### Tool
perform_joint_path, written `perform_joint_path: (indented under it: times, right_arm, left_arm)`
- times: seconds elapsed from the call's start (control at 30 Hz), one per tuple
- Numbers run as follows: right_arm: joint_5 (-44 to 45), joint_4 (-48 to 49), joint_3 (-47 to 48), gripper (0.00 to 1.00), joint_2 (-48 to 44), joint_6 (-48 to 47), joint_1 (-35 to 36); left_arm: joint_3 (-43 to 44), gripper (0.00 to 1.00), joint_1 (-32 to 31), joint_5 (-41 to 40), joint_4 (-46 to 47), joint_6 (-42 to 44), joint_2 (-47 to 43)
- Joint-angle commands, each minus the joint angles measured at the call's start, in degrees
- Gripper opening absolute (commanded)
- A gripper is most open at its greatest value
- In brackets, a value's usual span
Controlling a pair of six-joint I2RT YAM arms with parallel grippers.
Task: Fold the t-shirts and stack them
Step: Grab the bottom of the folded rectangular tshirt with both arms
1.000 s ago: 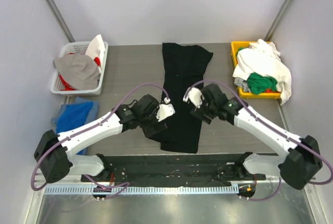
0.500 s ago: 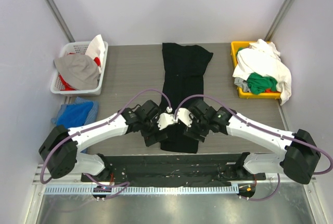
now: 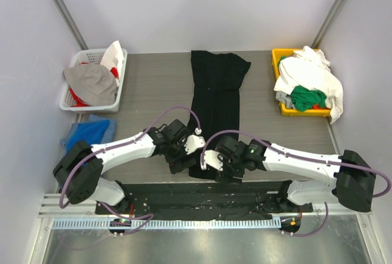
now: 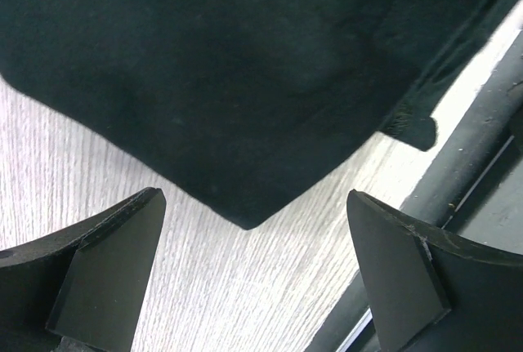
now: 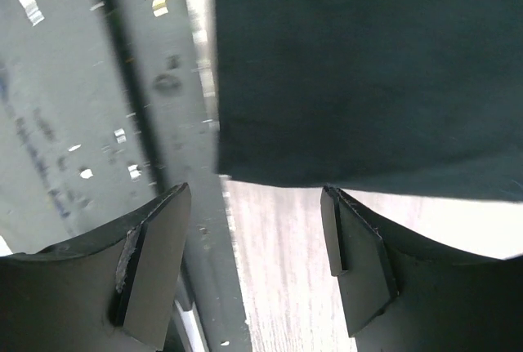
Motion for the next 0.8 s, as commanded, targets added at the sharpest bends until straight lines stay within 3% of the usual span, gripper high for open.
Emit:
perform_joint_path:
  times: [0.0,0.77]
  right_arm:
    - [0.7,0.7,-0.7,0.72,0.4,-0.6,4.8]
    - [4.4,7.9,-4.3,0.59,3.5,-3.7,6.1]
  left_arm:
    - [0.3,1.00,1.4,-0.1,1.9,0.0,0.4]
    - [1.6,1.00,2.0,0.4,1.6,0.5,2.0]
